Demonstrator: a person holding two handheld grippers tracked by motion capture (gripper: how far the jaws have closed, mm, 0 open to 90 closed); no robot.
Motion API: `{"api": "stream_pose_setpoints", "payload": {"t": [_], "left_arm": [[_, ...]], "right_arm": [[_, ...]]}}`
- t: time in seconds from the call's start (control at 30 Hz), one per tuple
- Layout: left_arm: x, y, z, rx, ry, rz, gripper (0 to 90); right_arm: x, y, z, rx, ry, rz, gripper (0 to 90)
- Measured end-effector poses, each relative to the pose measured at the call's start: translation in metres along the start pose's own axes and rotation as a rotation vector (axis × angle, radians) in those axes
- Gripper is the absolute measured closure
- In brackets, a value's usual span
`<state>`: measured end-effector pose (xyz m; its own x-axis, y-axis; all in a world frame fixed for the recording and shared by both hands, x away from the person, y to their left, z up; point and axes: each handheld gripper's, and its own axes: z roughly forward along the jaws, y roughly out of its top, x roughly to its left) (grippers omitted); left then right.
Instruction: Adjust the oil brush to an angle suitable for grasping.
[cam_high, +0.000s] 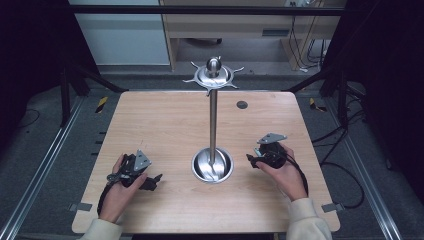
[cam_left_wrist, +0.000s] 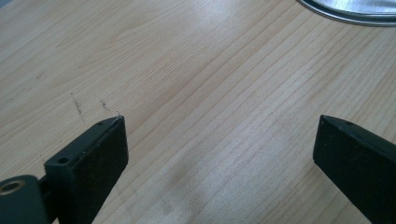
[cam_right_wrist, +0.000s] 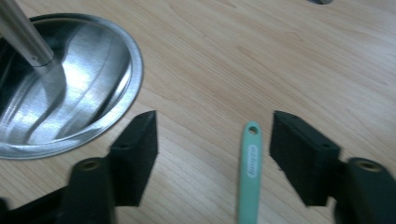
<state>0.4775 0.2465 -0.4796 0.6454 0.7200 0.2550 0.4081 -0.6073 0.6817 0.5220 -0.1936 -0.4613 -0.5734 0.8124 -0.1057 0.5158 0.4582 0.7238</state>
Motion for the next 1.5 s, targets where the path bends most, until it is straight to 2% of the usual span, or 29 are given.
{"api": "stream_pose_setpoints", "payload": {"t": [0.03, 0.07, 0.1, 0.23, 0.43, 0.6, 0.7, 0.87, 1.1, 1.27, 1.4, 1.47, 1.5], "left_arm": [[0.0, 0.0, 0.0, 0.004, -0.002, 0.002, 3.0], [0.0, 0.0, 0.0, 0.004, -0.002, 0.002, 3.0], [0.0, 0.0, -0.001, 0.003, -0.001, 0.003, 3.0], [0.0, 0.0, 0.0, 0.006, -0.001, 0.009, 3.0], [0.0, 0.0, 0.0, 0.006, -0.001, 0.009, 3.0], [0.0, 0.0, 0.0, 0.006, 0.001, 0.009, 3.0], [0.0, 0.0, 0.0, 0.007, 0.0, 0.009, 3.0], [0.0, 0.0, 0.0, 0.005, -0.001, 0.01, 3.0], [-0.001, 0.001, 0.0, 0.006, -0.001, 0.012, 3.0], [-0.001, 0.001, 0.0, 0.008, -0.002, 0.013, 3.0], [-0.001, 0.0, 0.0, 0.006, -0.002, 0.012, 3.0], [-0.001, 0.001, 0.0, 0.007, -0.002, 0.013, 3.0], [-0.001, 0.001, 0.0, 0.008, -0.002, 0.014, 3.0]], "right_arm": [[0.002, 0.001, 0.002, 0.01, 0.004, -0.001, 44.4], [0.002, 0.001, 0.002, 0.01, 0.004, -0.001, 44.4], [0.007, 0.001, 0.008, 0.035, 0.004, -0.023, 51.6], [0.013, 0.001, 0.013, 0.062, 0.0, -0.073, 61.3], [0.013, 0.001, 0.015, 0.081, -0.023, -0.084, 80.2], [0.009, -0.002, 0.017, 0.112, -0.056, -0.08, 89.4], [0.005, -0.004, 0.018, 0.116, -0.068, -0.064, 90.0], [0.002, -0.007, 0.02, 0.161, -0.075, -0.039, 90.0], [-0.004, -0.013, 0.023, 0.195, -0.077, -0.007, 90.0], [-0.005, -0.013, 0.023, 0.197, -0.079, 0.004, 90.0], [-0.008, -0.013, 0.023, 0.223, -0.136, 0.02, 90.0], [-0.009, -0.013, 0.023, 0.223, -0.141, 0.027, 90.0], [-0.012, -0.015, 0.022, 0.232, -0.166, 0.044, 90.0]]}}
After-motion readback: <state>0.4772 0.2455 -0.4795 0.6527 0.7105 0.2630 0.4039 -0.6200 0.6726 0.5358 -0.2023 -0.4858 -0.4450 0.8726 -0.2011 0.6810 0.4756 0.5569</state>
